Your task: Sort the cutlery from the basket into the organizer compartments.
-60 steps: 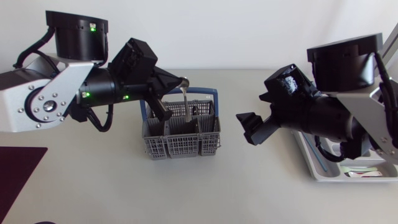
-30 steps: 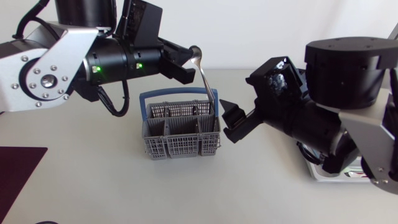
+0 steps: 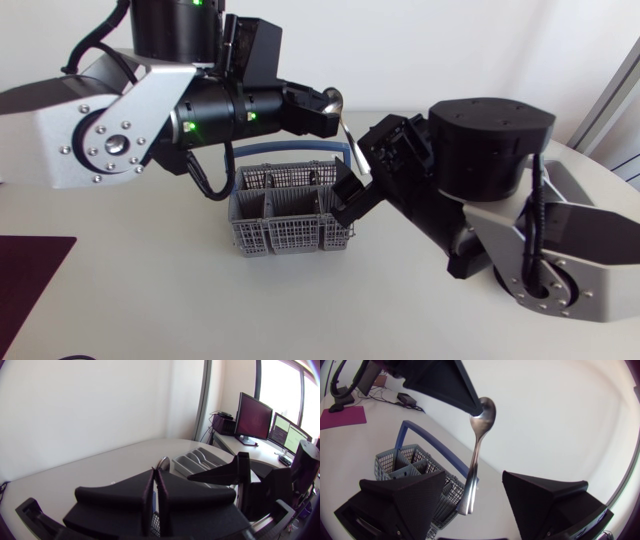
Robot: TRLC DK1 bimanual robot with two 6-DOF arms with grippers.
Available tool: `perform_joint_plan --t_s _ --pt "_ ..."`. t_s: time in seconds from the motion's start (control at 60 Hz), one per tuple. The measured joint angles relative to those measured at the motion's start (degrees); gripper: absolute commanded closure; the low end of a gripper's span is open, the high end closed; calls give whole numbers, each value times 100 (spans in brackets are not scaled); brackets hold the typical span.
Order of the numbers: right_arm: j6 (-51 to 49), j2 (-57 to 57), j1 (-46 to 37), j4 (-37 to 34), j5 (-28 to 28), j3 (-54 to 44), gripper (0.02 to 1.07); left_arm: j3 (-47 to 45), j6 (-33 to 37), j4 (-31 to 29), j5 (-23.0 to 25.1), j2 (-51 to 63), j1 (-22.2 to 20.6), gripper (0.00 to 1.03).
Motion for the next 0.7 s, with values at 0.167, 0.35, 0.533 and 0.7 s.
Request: perform_joint_plan --t_s 0.167,0.35,0.533,0.7 --pt "-42 271 15 122 313 177 46 0 -79 125 -221 79 -114 100" --pt "-44 472 35 162 581 487 59 -2 -79 168 -400 98 -166 100" --pt "-39 590 31 166 684 566 77 -4 -79 168 -448 98 -160 100" --pt "-37 651 31 173 708 616 89 -13 -81 188 -448 98 -160 100"
